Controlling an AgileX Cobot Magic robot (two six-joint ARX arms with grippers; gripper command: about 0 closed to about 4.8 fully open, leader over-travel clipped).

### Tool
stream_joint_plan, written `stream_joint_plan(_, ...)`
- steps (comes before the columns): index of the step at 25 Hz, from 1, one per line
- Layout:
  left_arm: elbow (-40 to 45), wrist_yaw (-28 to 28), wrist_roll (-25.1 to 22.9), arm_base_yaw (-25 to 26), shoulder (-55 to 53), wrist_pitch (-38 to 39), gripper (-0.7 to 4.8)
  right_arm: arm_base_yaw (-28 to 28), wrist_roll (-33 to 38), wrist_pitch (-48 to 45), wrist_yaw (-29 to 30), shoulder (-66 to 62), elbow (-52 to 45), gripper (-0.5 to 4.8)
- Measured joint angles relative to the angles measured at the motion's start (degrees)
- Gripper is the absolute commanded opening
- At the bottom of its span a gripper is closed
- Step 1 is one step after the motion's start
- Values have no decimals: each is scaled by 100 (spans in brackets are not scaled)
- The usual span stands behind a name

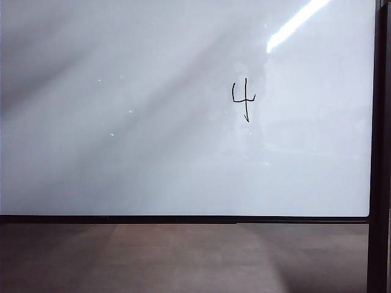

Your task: Reach to the right to find the marker pen, pick it up, and write the number 4 on the whiteboard.

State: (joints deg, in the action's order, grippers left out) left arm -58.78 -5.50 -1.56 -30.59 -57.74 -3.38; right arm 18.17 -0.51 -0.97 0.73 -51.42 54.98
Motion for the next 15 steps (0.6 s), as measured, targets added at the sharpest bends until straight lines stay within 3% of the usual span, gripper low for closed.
stream_joint_plan(5, -22, 188, -120, 13, 448, 186, -5, -79, -2, 407, -640, 1073, -365, -7)
stream_joint_plan(9, -17, 601, 2, 2, 378, 415, -5, -155, 0, 1257, -682, 1622, -470, -7)
stream_joint_plan(12, 52, 481, 442, -35, 647, 955, -5, -118, 0, 1860, -612, 2124, -597, -7)
stream_joint_plan(15, 87, 251, 549, -42, 1147, 1126, -5, -127, 2, 2048, -614, 2771, -739, -7)
